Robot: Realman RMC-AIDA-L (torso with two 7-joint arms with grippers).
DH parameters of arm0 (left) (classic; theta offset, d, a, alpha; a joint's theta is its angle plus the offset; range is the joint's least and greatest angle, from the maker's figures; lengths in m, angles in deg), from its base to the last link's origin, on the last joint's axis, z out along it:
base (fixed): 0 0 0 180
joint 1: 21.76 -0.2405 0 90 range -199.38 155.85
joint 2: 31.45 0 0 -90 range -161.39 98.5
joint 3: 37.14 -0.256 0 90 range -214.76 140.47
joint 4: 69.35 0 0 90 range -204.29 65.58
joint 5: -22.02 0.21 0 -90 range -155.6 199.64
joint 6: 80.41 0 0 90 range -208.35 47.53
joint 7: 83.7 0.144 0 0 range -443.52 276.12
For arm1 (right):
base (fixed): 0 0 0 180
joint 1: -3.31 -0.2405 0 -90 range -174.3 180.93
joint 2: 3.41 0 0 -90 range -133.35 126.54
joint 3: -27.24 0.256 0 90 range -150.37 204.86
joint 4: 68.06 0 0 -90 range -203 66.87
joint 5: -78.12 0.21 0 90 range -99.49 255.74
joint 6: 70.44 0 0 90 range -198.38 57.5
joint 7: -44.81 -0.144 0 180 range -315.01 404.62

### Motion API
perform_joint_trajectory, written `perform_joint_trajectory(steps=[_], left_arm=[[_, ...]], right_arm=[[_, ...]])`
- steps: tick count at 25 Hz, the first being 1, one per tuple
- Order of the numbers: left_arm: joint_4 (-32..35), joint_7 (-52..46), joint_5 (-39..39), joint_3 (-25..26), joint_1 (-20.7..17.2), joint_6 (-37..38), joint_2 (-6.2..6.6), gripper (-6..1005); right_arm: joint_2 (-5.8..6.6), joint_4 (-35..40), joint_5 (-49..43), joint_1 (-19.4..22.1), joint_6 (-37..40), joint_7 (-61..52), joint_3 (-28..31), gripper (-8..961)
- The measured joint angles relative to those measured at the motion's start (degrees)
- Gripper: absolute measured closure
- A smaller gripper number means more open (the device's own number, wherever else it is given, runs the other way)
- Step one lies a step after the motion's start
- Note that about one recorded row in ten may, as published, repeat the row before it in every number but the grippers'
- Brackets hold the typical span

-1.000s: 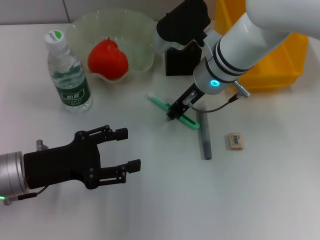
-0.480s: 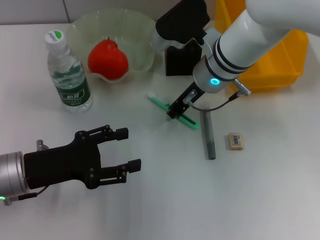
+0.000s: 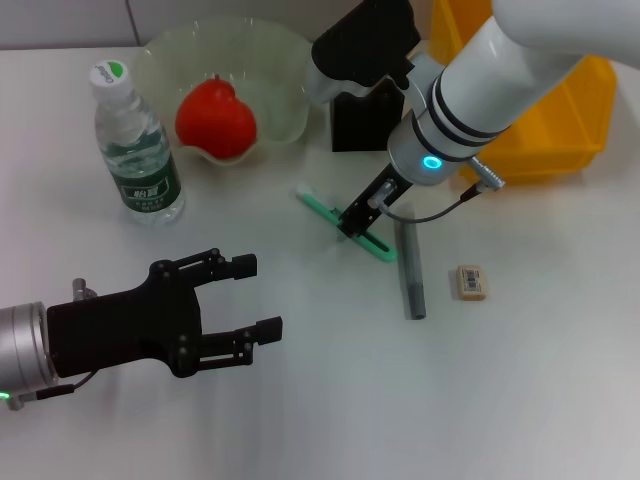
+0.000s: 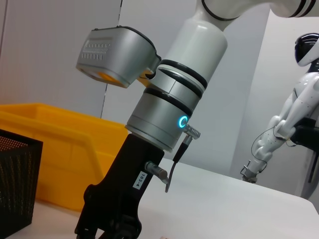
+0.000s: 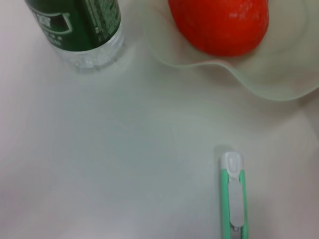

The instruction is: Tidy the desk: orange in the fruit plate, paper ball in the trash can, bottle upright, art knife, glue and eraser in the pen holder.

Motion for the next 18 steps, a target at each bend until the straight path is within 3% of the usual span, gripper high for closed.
perform_joint_trajectory(steps=[18], left_arm=[[0.0,0.0,0.0,-0.1,0.1,0.1,0.08,188]], right_arm=[[0.0,0.1,-1.3,-0.4,2.1,-0.3,0.0,738]])
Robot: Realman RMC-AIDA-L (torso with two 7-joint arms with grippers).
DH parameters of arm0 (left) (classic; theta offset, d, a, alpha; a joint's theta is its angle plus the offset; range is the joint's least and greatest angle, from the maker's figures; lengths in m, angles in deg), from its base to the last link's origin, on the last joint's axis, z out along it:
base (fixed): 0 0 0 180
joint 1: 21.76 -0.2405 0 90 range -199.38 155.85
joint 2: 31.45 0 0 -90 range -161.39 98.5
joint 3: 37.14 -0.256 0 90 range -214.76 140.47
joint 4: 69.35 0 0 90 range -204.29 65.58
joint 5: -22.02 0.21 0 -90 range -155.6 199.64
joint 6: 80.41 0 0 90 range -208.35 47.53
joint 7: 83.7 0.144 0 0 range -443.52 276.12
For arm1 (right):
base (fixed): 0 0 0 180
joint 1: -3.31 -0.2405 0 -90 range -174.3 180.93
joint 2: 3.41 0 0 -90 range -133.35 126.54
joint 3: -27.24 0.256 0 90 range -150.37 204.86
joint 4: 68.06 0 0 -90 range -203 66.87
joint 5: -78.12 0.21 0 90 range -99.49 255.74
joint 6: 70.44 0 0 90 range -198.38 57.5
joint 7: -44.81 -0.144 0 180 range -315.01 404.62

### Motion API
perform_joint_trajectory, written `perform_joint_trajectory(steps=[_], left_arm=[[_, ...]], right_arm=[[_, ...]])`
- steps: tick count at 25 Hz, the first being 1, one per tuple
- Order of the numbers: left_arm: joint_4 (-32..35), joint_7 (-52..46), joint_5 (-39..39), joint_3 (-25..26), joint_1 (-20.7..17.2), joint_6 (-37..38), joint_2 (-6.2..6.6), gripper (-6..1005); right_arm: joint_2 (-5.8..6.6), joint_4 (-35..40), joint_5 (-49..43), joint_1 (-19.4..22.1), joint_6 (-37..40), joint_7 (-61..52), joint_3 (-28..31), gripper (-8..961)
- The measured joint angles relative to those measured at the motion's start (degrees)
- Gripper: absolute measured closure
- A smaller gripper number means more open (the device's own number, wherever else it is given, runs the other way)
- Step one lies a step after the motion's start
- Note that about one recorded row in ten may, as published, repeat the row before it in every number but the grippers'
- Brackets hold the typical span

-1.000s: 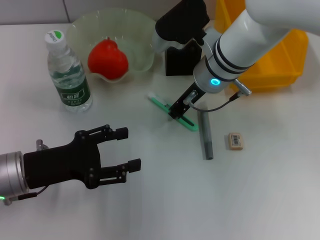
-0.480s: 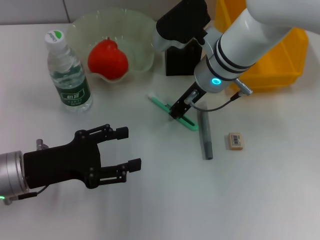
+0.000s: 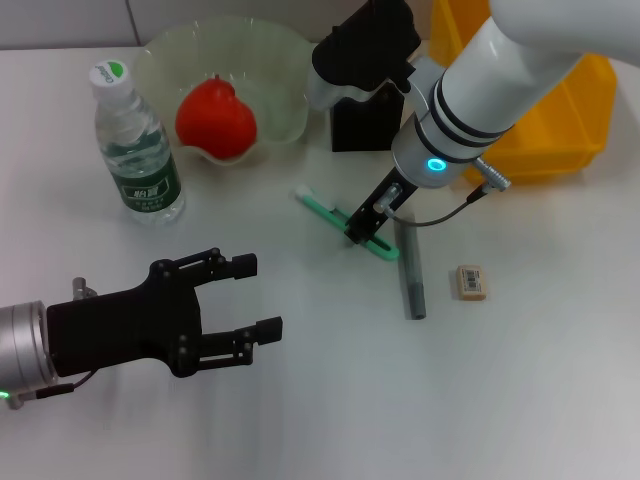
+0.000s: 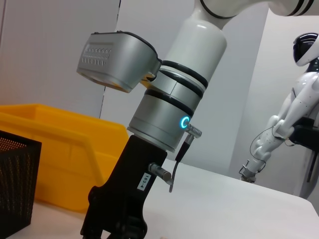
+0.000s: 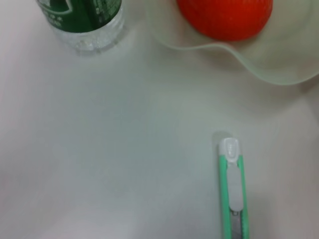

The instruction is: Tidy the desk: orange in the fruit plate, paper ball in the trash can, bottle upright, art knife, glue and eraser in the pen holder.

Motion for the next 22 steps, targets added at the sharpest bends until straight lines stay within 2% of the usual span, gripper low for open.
perform_joint_trajectory(steps=[22], left_arm=[[0.0,-0.1,0.0,0.1,0.1,0.6,0.0,188]], right_arm=[[0.04,0.2,-0.2,0.2,1.2,-0.2,0.0,783]])
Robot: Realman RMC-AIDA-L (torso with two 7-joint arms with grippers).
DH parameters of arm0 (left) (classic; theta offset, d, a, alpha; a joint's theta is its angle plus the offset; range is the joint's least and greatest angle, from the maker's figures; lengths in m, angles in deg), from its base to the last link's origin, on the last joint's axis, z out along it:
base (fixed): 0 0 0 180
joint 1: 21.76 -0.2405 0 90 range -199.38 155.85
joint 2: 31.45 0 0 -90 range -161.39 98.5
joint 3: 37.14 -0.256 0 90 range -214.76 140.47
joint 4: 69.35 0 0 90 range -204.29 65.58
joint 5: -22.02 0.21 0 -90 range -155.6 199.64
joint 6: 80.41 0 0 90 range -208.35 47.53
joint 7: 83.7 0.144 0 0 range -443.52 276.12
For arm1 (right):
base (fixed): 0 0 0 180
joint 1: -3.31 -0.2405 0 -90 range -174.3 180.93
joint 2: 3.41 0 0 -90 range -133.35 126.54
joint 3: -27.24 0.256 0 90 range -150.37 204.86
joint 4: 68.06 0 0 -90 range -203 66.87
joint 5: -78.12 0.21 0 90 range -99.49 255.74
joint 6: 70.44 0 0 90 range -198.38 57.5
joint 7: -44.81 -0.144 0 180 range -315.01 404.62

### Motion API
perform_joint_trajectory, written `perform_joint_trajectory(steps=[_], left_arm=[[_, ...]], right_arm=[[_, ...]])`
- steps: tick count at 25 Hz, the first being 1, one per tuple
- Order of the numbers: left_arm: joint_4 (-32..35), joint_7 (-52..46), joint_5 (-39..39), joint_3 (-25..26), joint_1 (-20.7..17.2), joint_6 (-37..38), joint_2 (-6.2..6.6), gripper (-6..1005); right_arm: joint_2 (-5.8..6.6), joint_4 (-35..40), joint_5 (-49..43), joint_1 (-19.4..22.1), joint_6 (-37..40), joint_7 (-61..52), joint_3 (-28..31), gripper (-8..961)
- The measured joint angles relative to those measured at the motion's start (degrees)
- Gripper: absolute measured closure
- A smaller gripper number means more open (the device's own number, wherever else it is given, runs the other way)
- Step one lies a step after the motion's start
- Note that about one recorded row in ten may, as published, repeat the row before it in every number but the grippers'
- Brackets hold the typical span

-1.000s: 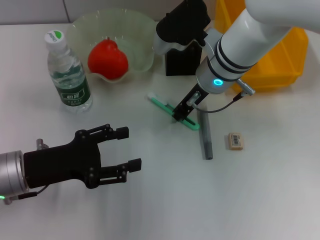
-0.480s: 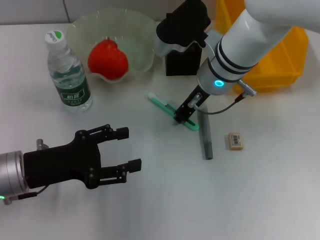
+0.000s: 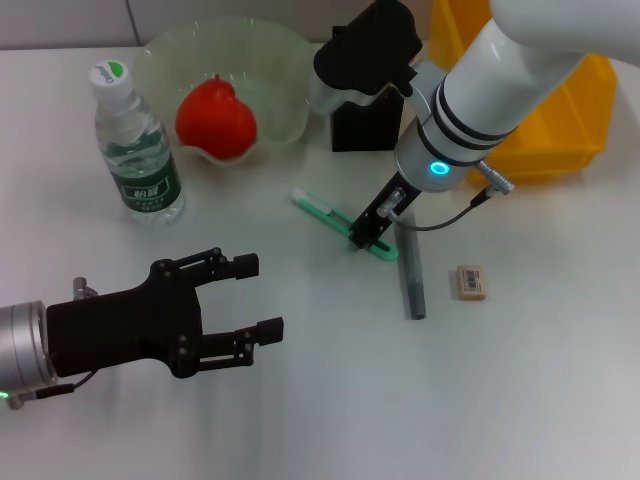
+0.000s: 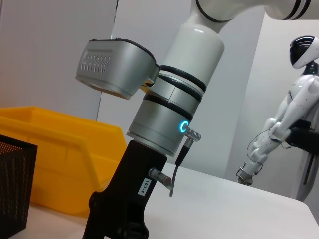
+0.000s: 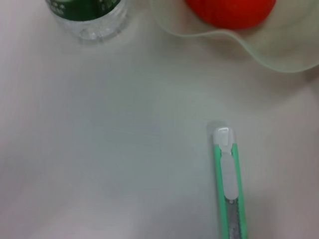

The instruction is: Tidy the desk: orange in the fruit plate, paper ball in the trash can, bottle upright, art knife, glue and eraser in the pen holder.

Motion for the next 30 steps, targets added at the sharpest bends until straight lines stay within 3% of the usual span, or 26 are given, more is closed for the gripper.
perform_joint_trajectory(steps=[6,15,25,30], left_arm=[[0.0,0.0,0.0,0.0,0.0,0.0,0.0,188],[0.0,0.0,-0.1,0.2,-0.1,-0.3,0.0,188],[-0.1,0.8,-0.8,1.7,0.0,-0.5,-0.1,188],[-0.1,0.8,-0.9,1.7,0.4,-0.5,-0.18,188]], right_arm=[[0.17,1.9,0.0,1.3,0.1,0.5,1.9,790],[0.09,15.9,-2.8,11.1,3.4,6.2,12.5,789],[0.37,19.5,15.2,22.1,4.6,27.1,23.3,789],[0.36,18.6,29.0,27.7,4.7,42.4,27.8,789]])
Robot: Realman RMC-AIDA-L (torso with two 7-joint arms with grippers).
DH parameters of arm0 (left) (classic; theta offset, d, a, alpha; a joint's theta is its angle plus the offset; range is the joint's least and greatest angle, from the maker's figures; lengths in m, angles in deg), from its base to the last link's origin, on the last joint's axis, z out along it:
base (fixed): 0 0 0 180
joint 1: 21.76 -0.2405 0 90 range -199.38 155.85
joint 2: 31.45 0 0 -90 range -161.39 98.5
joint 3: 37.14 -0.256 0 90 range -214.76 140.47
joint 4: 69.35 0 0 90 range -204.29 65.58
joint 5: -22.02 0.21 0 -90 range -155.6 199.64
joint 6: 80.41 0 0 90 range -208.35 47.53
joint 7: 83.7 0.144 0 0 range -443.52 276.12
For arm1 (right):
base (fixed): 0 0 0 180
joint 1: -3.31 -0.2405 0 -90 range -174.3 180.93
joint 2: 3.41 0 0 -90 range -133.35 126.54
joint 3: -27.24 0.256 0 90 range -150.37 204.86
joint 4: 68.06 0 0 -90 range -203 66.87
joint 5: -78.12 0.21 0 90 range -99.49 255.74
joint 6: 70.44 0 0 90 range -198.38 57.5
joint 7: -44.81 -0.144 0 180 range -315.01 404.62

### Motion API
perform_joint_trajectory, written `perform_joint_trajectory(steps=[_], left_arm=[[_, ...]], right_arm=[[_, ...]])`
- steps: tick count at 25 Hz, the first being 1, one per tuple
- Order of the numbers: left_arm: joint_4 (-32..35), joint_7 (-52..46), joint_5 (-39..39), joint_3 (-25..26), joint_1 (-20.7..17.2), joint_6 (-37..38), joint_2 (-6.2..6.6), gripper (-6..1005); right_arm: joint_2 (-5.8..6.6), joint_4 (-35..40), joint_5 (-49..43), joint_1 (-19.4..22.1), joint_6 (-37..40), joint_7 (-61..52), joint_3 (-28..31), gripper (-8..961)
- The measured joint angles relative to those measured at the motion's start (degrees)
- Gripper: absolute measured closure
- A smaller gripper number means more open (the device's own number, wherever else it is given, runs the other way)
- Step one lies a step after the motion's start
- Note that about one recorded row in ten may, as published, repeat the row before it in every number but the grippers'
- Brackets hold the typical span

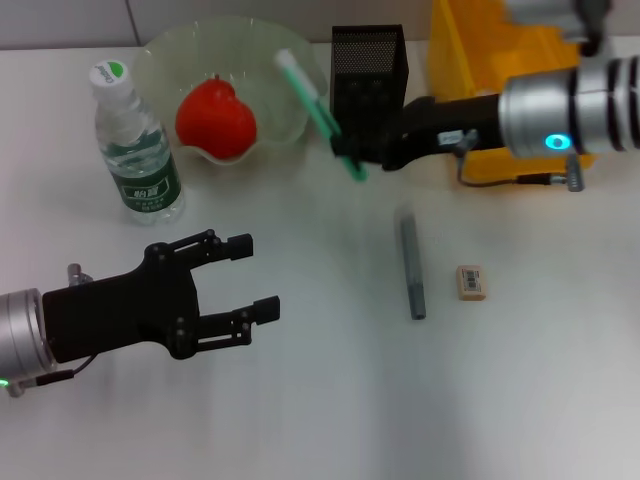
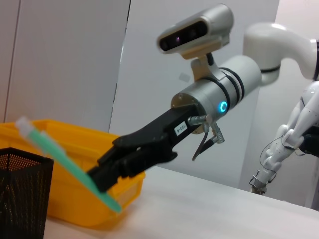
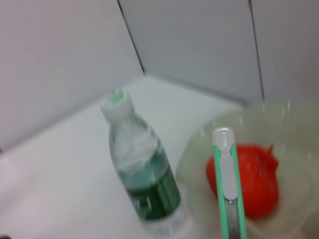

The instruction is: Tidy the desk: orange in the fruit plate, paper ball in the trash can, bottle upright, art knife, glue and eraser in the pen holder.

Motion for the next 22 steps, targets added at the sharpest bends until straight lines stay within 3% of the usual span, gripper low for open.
perform_joint_trajectory(steps=[5,11,17,22], left_arm=[[0.0,0.0,0.0,0.0,0.3,0.2,0.12,188],[0.1,0.1,0.0,0.0,0.4,0.2,0.16,188],[0.1,0.1,0.0,-0.1,0.4,0.4,0.09,188],[0.1,0.1,0.0,-0.2,0.5,0.4,0.0,188]], right_arm=[[-0.03,-3.0,13.3,3.8,0.3,14.5,2.6,789],[-0.07,-8.6,24.5,4.8,2.9,27.9,6.1,789],[-0.24,-16.2,37.2,3.8,1.9,43.8,7.1,789],[-0.48,-25.1,48.5,0.4,-0.6,58.6,6.8,789]])
